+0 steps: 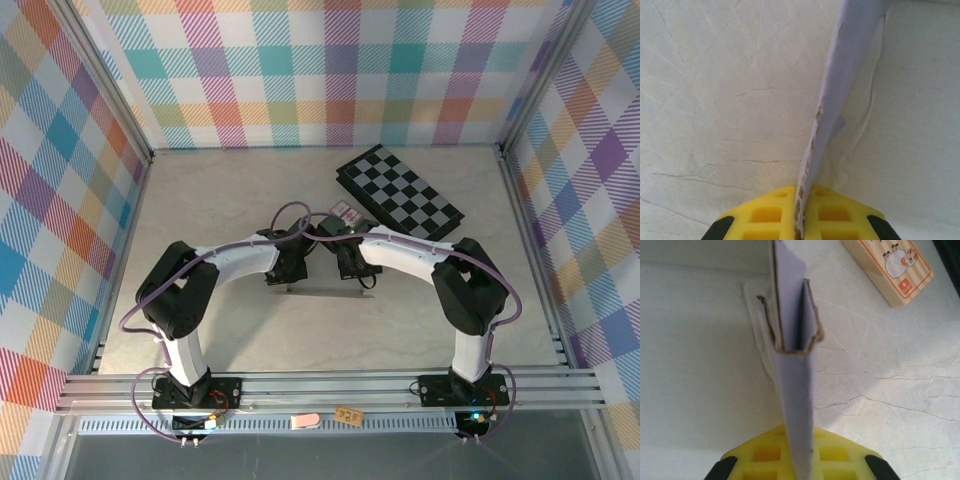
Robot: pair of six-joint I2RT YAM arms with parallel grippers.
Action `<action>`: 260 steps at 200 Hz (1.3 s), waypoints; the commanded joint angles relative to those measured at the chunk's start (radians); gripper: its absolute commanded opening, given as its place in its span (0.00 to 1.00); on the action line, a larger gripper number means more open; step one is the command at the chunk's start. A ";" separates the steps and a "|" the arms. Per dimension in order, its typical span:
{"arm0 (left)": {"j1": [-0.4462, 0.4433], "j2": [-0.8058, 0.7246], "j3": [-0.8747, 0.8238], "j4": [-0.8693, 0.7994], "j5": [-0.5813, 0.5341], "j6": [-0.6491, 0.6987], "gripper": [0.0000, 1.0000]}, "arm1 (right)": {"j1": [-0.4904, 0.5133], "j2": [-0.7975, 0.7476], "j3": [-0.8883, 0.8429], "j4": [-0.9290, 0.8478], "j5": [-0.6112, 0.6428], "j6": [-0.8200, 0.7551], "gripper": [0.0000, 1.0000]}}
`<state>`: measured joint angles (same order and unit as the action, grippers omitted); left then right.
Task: Fold the paper box
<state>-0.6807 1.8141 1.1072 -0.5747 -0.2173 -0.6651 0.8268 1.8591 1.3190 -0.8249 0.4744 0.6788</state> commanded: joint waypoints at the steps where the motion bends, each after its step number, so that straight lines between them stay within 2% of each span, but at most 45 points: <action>1: -0.074 0.115 -0.042 -0.176 -0.230 0.025 0.00 | 0.046 0.073 0.049 -0.071 0.153 0.025 0.00; 38: -0.095 0.114 -0.001 -0.206 -0.264 0.064 0.00 | 0.046 0.098 0.069 -0.095 0.123 0.046 0.00; 50: -0.096 0.102 0.035 -0.229 -0.262 0.068 0.26 | 0.046 0.098 0.071 -0.101 0.118 0.053 0.00; 57: -0.096 0.085 0.058 -0.238 -0.255 0.068 0.34 | 0.046 0.098 0.071 -0.105 0.113 0.059 0.00; 77: -0.093 0.020 0.135 -0.244 -0.220 0.068 0.43 | 0.046 0.098 0.072 -0.115 0.102 0.075 0.00; 109: -0.079 -0.042 0.226 -0.233 -0.093 0.049 0.56 | 0.046 0.056 0.032 -0.058 0.088 0.062 0.00; 137: -0.050 -0.156 0.167 -0.158 -0.006 0.027 0.61 | 0.046 0.002 -0.008 0.003 0.122 0.031 0.00; 146: -0.034 -0.203 0.134 -0.112 0.032 0.035 0.65 | 0.046 -0.020 -0.027 0.039 0.124 0.008 0.00; 165: -0.001 -0.258 0.083 -0.054 0.106 0.060 0.64 | 0.046 -0.039 -0.036 0.055 0.125 -0.002 0.00; 192: 0.038 -0.267 0.019 -0.013 0.186 0.074 0.53 | 0.046 -0.032 -0.030 0.042 0.127 0.003 0.00; 223: 0.049 -0.235 -0.024 0.003 0.172 0.085 0.49 | 0.046 -0.035 -0.031 0.047 0.119 -0.002 0.00; 260: 0.061 -0.171 -0.027 0.013 0.104 0.136 0.46 | 0.046 -0.038 -0.038 0.047 0.107 0.000 0.00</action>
<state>-0.6327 1.6108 1.0908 -0.5743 -0.0872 -0.5770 0.8654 1.8442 1.2953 -0.7792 0.5747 0.6914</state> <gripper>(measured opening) 0.468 0.065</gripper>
